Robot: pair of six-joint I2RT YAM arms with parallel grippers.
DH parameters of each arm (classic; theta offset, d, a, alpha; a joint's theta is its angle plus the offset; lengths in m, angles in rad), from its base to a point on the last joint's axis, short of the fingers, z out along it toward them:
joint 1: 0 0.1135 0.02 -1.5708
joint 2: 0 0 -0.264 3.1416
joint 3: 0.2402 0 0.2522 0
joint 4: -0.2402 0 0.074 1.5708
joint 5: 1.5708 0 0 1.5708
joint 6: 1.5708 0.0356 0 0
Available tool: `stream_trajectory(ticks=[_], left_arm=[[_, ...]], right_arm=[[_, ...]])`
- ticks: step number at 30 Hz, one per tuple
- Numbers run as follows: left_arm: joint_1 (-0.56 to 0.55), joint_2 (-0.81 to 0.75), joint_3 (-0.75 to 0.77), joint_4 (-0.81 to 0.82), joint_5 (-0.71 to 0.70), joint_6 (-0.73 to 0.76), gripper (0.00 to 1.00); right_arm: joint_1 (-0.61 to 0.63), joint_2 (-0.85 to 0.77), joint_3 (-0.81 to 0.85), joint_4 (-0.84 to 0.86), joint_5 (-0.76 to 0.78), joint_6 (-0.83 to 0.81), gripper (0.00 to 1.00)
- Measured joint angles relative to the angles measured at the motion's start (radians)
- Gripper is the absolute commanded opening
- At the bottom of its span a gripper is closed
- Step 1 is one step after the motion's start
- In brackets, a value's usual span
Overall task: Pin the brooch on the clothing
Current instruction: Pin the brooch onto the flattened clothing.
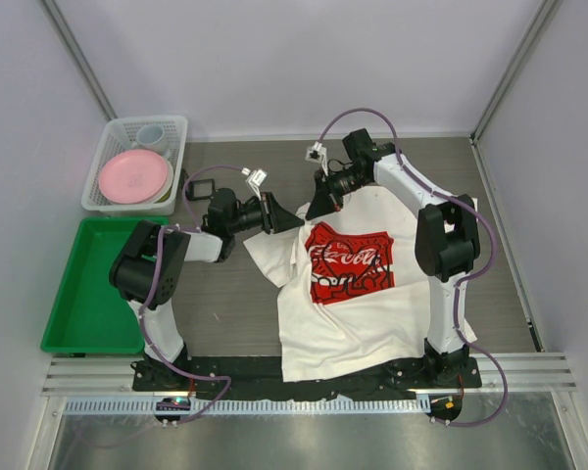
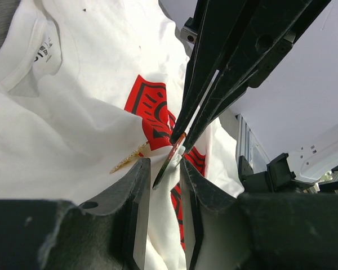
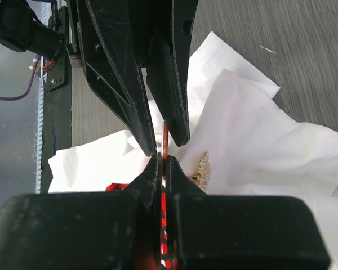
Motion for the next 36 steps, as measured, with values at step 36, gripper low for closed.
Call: stream_trajectory(ticks=[36], left_arm=[[-0.017,0.029,0.035,-0.063,0.051,0.005,0.17]], right_arm=[[0.005,-0.001,0.0,-0.083,0.01,-0.238,0.01]])
